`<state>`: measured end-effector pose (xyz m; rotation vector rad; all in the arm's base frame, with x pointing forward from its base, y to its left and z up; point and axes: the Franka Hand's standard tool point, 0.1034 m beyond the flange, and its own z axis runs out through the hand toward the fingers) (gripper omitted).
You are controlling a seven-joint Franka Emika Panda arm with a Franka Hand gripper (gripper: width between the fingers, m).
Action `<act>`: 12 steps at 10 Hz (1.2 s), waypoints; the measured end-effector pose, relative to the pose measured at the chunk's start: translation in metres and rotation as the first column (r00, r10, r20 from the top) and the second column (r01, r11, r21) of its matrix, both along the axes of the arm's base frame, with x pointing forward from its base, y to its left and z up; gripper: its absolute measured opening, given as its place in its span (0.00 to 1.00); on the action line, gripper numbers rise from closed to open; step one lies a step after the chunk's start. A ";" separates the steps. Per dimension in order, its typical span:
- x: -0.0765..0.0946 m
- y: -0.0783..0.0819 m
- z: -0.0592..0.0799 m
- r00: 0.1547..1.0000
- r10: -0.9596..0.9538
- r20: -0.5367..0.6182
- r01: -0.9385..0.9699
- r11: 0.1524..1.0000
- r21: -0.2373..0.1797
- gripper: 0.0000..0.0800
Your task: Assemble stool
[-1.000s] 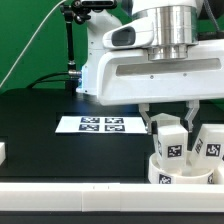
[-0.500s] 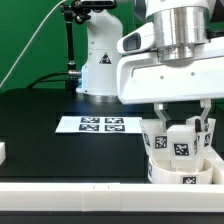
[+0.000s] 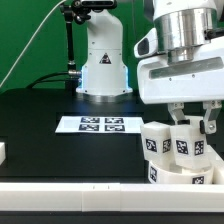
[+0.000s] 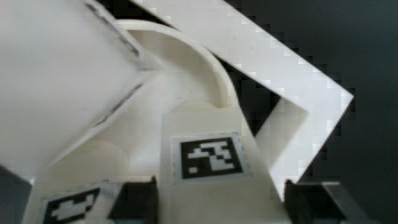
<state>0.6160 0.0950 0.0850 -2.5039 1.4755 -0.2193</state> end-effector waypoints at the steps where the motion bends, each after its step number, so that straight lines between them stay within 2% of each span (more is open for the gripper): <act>1: 0.000 0.000 0.000 0.996 -0.084 -0.010 0.085 0.996 0.030 0.43; 5: -0.001 0.002 0.000 0.919 -0.386 -0.076 0.393 0.910 0.131 0.43; 7: -0.002 0.004 -0.001 0.815 -0.563 -0.140 0.580 0.795 0.179 0.43; 12: -0.003 0.007 -0.002 0.663 -0.716 -0.218 0.748 0.632 0.203 0.43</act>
Offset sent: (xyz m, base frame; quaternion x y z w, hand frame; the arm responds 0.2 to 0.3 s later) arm 0.0034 0.0056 0.0035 0.0074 -0.0263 0.2384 0.9708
